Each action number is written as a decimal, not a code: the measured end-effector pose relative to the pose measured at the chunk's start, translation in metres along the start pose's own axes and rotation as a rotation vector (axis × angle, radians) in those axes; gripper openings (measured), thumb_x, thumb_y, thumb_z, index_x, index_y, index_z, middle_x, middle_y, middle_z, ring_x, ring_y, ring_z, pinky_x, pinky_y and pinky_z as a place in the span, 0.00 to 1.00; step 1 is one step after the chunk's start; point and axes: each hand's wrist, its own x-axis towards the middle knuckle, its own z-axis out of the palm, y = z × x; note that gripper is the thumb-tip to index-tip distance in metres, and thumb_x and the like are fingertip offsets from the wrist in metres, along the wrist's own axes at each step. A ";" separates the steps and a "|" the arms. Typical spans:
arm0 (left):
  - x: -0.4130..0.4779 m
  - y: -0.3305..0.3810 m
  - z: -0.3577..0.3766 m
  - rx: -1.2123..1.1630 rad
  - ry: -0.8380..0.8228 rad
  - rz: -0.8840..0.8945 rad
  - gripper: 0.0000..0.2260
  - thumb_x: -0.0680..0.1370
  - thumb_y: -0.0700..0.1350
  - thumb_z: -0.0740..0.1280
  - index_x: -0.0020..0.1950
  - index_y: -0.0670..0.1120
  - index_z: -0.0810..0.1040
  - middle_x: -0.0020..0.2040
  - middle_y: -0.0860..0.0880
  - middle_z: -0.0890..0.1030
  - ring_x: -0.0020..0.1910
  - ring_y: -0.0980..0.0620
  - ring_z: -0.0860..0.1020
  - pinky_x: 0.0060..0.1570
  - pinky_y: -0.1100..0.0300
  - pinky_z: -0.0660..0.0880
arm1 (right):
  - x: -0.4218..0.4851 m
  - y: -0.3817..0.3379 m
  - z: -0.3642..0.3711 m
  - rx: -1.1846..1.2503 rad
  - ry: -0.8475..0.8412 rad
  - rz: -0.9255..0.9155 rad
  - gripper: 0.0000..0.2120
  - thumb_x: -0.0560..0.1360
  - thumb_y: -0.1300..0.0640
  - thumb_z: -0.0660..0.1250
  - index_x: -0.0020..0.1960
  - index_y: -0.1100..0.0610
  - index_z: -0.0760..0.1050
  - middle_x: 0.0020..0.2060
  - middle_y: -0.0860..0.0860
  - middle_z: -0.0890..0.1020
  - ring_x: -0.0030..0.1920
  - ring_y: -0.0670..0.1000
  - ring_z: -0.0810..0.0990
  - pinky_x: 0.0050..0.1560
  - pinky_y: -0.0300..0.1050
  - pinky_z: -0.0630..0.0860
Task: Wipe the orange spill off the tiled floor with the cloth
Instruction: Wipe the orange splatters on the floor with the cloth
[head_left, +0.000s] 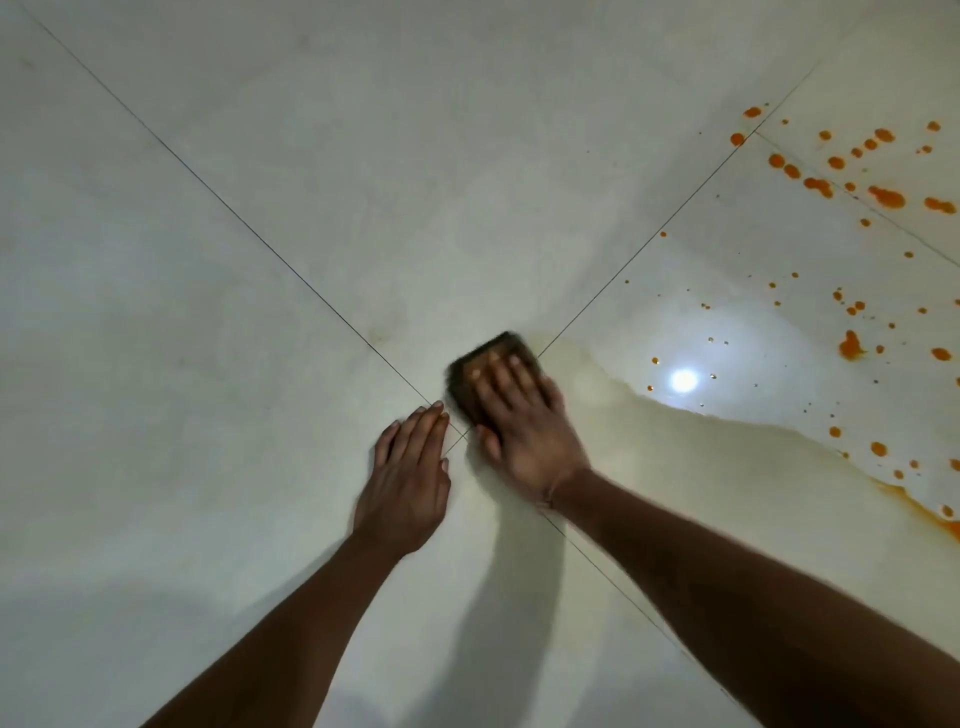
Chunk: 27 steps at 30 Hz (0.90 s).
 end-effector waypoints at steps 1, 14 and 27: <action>-0.001 0.000 0.000 -0.003 -0.005 0.000 0.22 0.79 0.43 0.54 0.73 0.40 0.67 0.74 0.44 0.68 0.73 0.46 0.66 0.72 0.47 0.60 | -0.022 -0.002 0.007 -0.032 -0.044 -0.113 0.31 0.78 0.43 0.51 0.79 0.51 0.55 0.79 0.53 0.56 0.79 0.54 0.50 0.74 0.54 0.49; 0.004 0.000 -0.001 0.049 -0.091 -0.024 0.23 0.79 0.44 0.52 0.74 0.39 0.66 0.75 0.43 0.66 0.73 0.45 0.65 0.73 0.48 0.59 | -0.102 0.054 -0.001 -0.103 -0.135 -0.186 0.37 0.74 0.42 0.60 0.79 0.50 0.52 0.79 0.53 0.54 0.79 0.54 0.52 0.74 0.54 0.52; 0.114 0.073 0.016 -0.015 -0.099 0.007 0.33 0.79 0.61 0.53 0.77 0.40 0.59 0.78 0.43 0.60 0.76 0.44 0.58 0.72 0.48 0.59 | -0.050 0.136 -0.019 -0.090 0.048 0.119 0.33 0.78 0.41 0.52 0.80 0.50 0.51 0.79 0.52 0.53 0.79 0.53 0.50 0.73 0.53 0.51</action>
